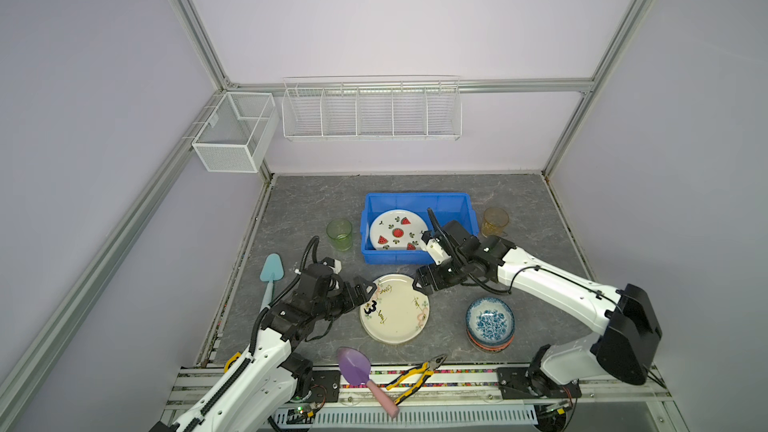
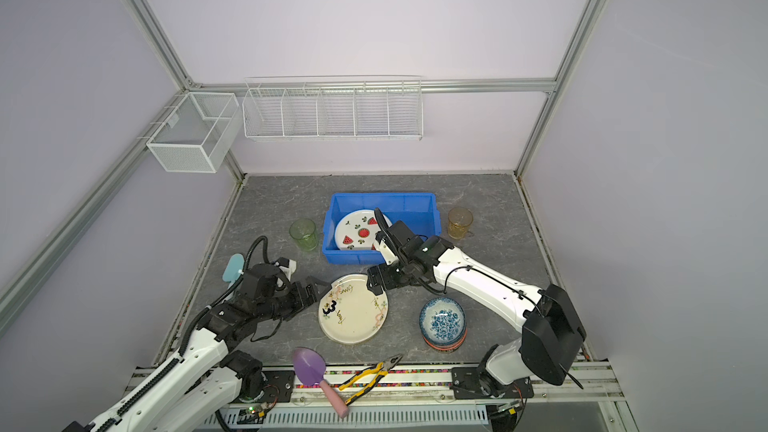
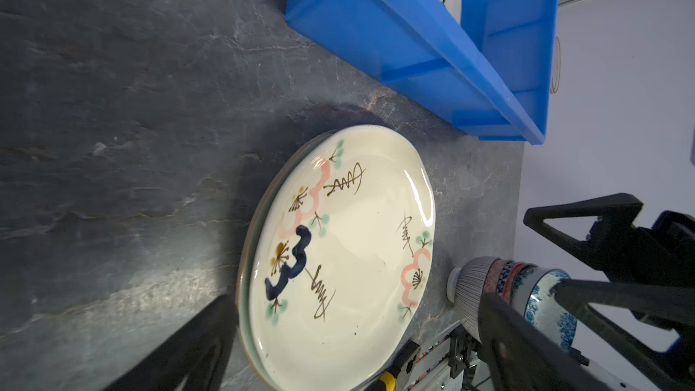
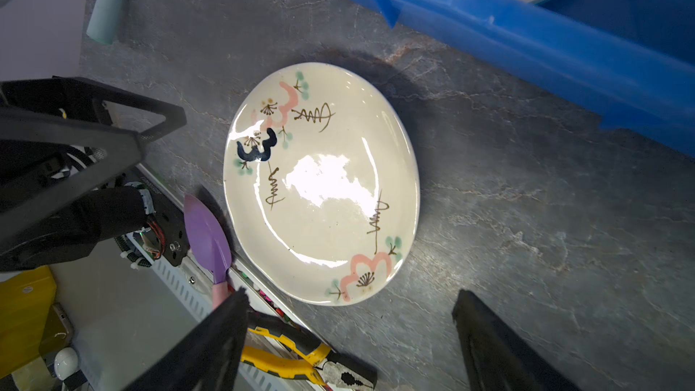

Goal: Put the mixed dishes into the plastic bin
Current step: 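Move both grippers to opposite rims of the black-ink flower plate, then pinch the flower plate rim with both grippers and tilt it up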

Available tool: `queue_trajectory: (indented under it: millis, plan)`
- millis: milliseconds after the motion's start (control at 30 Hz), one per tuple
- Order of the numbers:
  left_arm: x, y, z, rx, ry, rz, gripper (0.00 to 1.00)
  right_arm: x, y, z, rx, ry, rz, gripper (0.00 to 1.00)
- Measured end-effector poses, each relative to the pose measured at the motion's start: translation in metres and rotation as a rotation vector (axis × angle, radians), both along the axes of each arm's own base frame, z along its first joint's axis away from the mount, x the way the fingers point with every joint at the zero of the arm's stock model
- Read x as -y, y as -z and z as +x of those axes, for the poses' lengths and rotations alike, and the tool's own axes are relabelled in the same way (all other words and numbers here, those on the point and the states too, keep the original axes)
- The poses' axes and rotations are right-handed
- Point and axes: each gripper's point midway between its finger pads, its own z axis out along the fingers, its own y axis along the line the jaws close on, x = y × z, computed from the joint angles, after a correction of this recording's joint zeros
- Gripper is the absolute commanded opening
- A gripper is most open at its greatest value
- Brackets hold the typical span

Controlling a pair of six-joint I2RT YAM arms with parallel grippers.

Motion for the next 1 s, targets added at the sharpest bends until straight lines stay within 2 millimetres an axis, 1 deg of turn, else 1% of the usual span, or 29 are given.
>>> queue_trajectory:
  millis: [133, 333, 400, 600, 733, 900, 1000]
  plan:
    - [-0.001, 0.008, -0.004, -0.017, -0.002, -0.004, 1.0, -0.004, 0.014, -0.001, -0.018, 0.009, -0.003, 0.89]
    - [-0.002, 0.017, -0.01, -0.043, -0.004, -0.006, 1.0, -0.006, 0.041, -0.003, -0.066, 0.013, -0.027, 0.89]
    - [-0.003, 0.02, -0.011, -0.051, -0.005, -0.004, 1.0, -0.008, 0.047, -0.004, -0.079, 0.012, -0.028, 0.89]
    - [-0.002, 0.019, -0.011, -0.054, -0.014, -0.014, 0.99, -0.017, 0.061, -0.002, -0.106, 0.01, -0.015, 0.89]
    - [-0.001, 0.018, -0.012, -0.054, -0.013, -0.019, 0.99, -0.017, 0.071, -0.004, -0.126, 0.013, -0.026, 0.89]
    - [0.0, 0.021, -0.013, -0.062, -0.007, -0.016, 0.99, -0.018, 0.076, -0.004, -0.137, 0.01, -0.026, 0.89]
    - [0.001, 0.026, -0.015, -0.083, 0.002, -0.007, 1.0, -0.02, 0.076, -0.005, -0.14, 0.006, -0.02, 0.89]
